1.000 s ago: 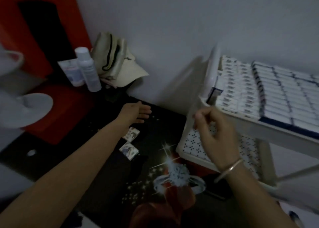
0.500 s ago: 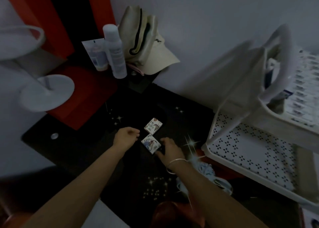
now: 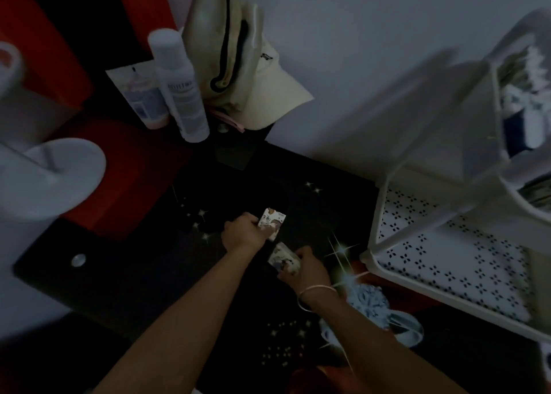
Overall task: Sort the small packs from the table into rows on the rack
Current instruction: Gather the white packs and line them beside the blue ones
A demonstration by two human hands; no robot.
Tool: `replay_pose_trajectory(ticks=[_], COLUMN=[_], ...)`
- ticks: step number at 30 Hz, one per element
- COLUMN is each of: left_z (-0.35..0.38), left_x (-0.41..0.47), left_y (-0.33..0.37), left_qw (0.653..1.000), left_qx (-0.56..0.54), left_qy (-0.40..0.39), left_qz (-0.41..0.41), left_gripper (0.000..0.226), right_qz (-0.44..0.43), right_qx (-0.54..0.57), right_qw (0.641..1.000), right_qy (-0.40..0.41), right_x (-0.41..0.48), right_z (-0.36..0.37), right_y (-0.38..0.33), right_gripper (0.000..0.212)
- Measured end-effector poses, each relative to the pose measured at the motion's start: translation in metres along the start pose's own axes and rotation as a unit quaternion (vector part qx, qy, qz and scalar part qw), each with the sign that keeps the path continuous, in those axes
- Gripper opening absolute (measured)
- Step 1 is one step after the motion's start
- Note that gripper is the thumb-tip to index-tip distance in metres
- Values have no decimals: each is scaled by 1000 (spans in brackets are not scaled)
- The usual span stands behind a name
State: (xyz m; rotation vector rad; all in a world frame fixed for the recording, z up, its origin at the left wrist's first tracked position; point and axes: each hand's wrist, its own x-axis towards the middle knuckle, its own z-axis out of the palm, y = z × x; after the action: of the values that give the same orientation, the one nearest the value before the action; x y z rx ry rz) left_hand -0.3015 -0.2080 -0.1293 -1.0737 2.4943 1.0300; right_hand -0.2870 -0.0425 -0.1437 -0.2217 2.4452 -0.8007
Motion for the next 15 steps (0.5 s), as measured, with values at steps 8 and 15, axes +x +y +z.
replay_pose_trajectory(ticks=[8, 15], left_z=[-2, -21], left_x=[-10, -57], left_y=[3, 5], left_qw=[996, 957], left_qx=[-75, -278], left_qy=[-54, -76], left_qz=[-15, 8], left_gripper=[27, 16], right_qz=[20, 10], right_qx=[53, 285], right_qw=[997, 953], right_qy=[61, 104], right_x=[-16, -43], right_z=[-34, -86], right_y=[27, 0], right_gripper=[39, 12])
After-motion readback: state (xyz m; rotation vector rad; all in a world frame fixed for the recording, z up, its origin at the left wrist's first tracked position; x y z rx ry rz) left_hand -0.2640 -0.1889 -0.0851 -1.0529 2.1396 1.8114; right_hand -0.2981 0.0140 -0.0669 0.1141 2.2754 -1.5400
